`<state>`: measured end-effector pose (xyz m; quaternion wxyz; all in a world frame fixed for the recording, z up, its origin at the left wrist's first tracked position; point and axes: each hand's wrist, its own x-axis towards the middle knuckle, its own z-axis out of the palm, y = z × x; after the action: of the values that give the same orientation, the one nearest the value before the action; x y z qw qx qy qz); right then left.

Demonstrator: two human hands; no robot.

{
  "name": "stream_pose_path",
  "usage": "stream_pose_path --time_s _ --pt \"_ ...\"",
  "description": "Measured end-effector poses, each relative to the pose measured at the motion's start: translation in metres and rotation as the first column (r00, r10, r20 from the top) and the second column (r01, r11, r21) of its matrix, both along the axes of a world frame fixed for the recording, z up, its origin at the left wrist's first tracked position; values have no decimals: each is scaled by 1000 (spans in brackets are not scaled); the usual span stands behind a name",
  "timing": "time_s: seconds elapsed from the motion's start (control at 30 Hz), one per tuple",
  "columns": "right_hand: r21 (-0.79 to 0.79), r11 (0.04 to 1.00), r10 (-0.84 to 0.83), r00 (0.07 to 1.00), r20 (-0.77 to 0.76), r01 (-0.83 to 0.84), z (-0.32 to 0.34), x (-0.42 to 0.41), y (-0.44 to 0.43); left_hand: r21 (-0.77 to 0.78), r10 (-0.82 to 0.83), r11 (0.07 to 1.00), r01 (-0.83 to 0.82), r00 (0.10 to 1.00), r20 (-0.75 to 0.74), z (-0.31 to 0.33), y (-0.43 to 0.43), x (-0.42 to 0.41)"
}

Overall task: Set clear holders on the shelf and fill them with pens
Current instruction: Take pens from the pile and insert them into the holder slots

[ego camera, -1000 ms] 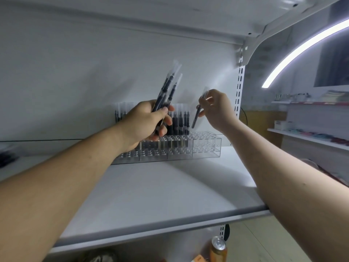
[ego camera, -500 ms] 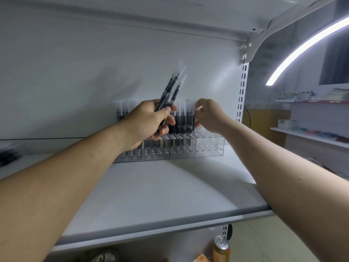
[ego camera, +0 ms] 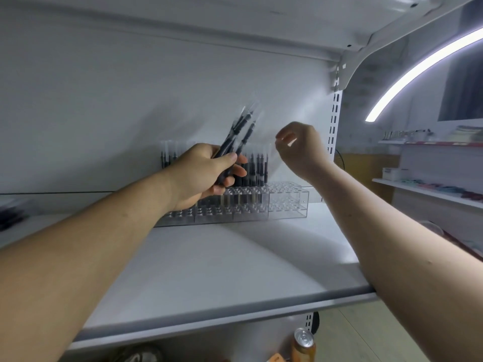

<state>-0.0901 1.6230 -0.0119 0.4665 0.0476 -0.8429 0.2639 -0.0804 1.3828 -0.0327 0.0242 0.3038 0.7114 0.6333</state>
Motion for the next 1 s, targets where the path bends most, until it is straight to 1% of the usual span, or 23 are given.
stream_pose_path --time_s 0.03,0.07,0.1,0.13,0.2,0.27,0.33,0.43,0.6,0.8,0.87,0.93,1.0 --pt "-53 995 88 995 -42 -90 2 4 -3 6 -7 1000 6 1000 17 0 0 0" --pt "-143 964 217 974 -57 -223 4 8 -7 12 -13 1000 13 999 32 0 0 1" --pt "-243 901 358 932 -55 -360 5 13 -13 17 -21 1000 20 999 47 0 1 1" --pt "-329 818 484 874 -53 -473 5 17 -19 25 -29 999 28 998 60 0 1 1" --pt "-458 663 653 757 -35 -593 4 21 -27 44 -45 998 41 996 77 1 1 1" --pt "-529 569 734 679 -19 -630 3 21 -29 66 -53 997 47 995 87 1 1 -1" --pt "-557 526 771 637 -8 -643 3 22 -28 87 -57 995 48 994 94 1 0 -2" --pt "-575 493 807 590 23 -653 3 26 -28 102 -48 994 37 994 99 1 0 -4" --pt "-561 522 810 579 90 -643 1 28 -28 100 -52 994 43 994 96 1 0 -3" --pt "-547 489 829 557 50 -679 2 27 -27 75 -33 997 26 996 83 1 1 0" --pt "-543 500 810 586 17 -675 2 26 -27 32 -12 999 10 998 56 1 0 1" --pt "-569 499 764 642 -68 -654 5 23 -25 1 8 1000 -9 1000 29 1 0 1" --pt "-587 512 682 712 -166 -627 8 20 -19 10 20 1000 -20 1000 13 1 1 0"
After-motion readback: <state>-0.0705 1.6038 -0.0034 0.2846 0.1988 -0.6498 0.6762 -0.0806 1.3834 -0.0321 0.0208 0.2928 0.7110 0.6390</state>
